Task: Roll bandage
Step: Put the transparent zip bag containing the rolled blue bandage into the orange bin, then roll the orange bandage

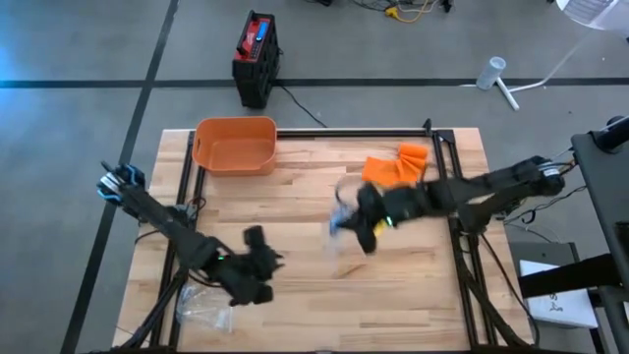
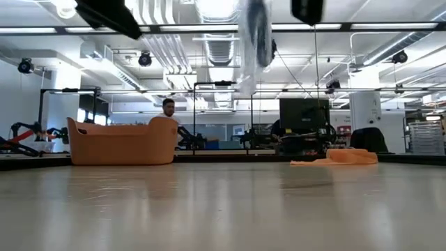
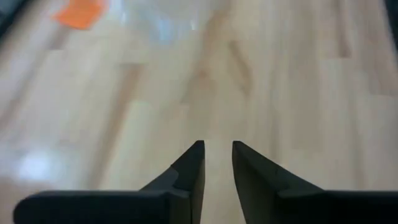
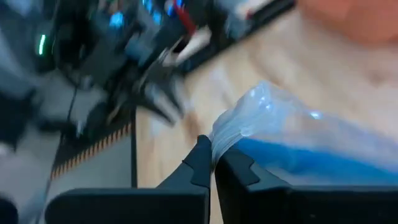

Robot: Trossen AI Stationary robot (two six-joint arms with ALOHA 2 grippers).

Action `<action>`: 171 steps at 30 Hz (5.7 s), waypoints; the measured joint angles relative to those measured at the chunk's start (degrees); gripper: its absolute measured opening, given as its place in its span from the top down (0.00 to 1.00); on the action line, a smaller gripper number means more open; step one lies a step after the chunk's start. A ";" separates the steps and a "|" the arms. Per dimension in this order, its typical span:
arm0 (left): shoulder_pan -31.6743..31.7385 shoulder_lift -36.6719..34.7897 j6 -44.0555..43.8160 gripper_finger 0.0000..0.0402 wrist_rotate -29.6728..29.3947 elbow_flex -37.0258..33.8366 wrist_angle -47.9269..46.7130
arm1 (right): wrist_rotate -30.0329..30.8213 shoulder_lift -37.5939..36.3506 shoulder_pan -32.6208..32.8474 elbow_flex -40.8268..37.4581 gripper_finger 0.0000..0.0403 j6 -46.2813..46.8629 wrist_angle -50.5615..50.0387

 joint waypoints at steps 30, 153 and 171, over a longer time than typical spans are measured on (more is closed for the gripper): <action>-14.26 -9.81 -6.79 0.99 -12.11 -3.59 -7.17 | -37.67 59.66 -39.87 60.51 0.99 1.59 7.13; -9.08 -9.85 27.93 0.92 -16.70 -16.06 35.35 | -0.06 25.43 -53.30 5.02 0.54 -6.35 -16.06; -9.08 -9.85 27.08 0.91 -16.57 -16.06 35.25 | 9.83 23.45 -61.78 4.35 0.54 -12.56 -30.67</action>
